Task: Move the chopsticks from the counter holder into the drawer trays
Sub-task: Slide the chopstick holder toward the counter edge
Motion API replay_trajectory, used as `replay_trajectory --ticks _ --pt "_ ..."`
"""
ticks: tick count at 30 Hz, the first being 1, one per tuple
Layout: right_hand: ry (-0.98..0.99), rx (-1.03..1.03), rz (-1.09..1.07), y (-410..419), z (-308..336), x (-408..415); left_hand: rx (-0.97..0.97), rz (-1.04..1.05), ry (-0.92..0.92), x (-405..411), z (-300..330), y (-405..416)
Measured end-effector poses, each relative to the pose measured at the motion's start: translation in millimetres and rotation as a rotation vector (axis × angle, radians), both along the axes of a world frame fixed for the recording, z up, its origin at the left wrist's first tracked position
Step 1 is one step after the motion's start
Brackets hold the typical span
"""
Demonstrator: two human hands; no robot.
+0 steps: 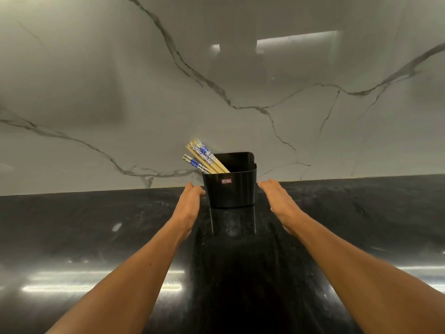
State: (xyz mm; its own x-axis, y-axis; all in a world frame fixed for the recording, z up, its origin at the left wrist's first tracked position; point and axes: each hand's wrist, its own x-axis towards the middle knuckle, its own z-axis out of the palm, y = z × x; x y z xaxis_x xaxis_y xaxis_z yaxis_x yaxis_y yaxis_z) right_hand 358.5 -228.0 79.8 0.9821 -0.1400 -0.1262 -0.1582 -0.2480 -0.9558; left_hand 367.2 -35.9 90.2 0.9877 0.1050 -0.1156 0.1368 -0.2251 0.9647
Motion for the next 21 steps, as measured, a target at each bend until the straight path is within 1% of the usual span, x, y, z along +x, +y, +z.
replay_trajectory --ticks 3,7,10,15,18,21 --pt "-0.015 0.052 0.024 3.0 0.1 15.3 -0.044 -0.009 0.005 12.1 -5.9 -4.4" --pt "-0.052 0.115 0.109 6.6 6.0 22.3 -0.073 -0.073 -0.044 17.8 -3.3 -13.9" --pt "-0.053 0.154 0.162 10.6 9.8 23.1 -0.105 -0.078 -0.056 20.4 -1.7 -17.4" --pt "-0.008 0.193 0.187 8.0 12.5 20.4 -0.118 -0.072 -0.032 17.1 0.0 -16.9" --pt "0.025 0.185 0.177 5.4 10.8 12.8 -0.122 -0.106 -0.013 6.1 -1.5 -16.1" --pt "0.045 0.204 0.180 4.2 9.8 -5.1 -0.137 -0.139 -0.046 -17.5 -0.6 -17.2"
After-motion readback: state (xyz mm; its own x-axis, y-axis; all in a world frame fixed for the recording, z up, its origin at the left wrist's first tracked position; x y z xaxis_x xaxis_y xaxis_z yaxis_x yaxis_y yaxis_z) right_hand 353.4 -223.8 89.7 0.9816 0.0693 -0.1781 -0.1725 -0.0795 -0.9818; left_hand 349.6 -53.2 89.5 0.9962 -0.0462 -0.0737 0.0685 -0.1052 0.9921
